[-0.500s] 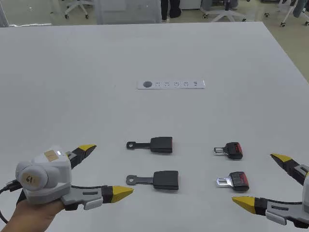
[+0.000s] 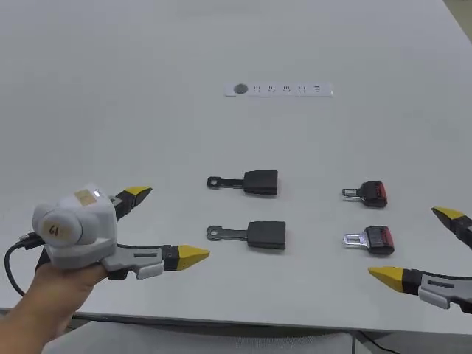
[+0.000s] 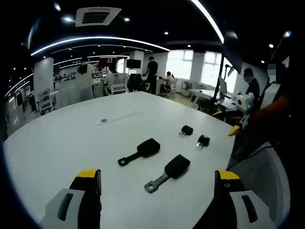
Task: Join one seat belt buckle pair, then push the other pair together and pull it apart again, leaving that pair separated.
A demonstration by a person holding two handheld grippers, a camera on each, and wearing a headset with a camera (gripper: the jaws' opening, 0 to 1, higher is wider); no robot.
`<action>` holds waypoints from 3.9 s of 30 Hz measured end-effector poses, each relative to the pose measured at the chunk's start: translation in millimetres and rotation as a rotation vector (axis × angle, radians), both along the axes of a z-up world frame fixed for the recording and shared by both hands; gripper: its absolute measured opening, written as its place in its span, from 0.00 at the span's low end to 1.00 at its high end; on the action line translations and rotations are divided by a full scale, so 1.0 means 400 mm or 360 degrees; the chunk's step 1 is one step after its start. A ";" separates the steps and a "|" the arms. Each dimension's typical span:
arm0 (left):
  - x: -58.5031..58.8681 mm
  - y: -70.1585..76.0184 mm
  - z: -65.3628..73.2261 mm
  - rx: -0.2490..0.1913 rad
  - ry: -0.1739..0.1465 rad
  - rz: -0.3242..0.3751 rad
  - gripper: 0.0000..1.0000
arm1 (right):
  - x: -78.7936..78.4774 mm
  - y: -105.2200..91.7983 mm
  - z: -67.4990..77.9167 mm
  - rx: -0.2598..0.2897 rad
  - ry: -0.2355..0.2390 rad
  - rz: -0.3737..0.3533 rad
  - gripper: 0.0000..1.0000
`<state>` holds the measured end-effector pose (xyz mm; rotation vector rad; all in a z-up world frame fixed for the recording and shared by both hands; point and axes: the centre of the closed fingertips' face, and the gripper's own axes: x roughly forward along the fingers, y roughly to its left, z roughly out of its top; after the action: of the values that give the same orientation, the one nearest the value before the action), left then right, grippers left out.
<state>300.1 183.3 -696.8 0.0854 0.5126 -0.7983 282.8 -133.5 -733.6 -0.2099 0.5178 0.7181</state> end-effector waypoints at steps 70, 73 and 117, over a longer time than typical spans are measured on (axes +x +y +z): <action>0.023 -0.028 -0.024 0.0041 0.0039 -0.0092 1.00 | 0.023 -0.016 -0.019 -0.0026 0.0030 0.0031 0.99; 0.027 -0.031 -0.028 0.0050 0.0045 -0.0101 1.00 | 0.025 -0.017 -0.020 -0.0028 0.0035 0.0036 0.99; 0.090 -0.165 -0.160 0.0219 0.0172 -0.0416 1.00 | 0.071 -0.015 -0.147 -0.0219 0.0245 0.0426 0.89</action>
<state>336.0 117.2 -761.0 0.2411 0.6674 -1.0265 311.4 -139.4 -792.5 -0.3594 0.6948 0.9652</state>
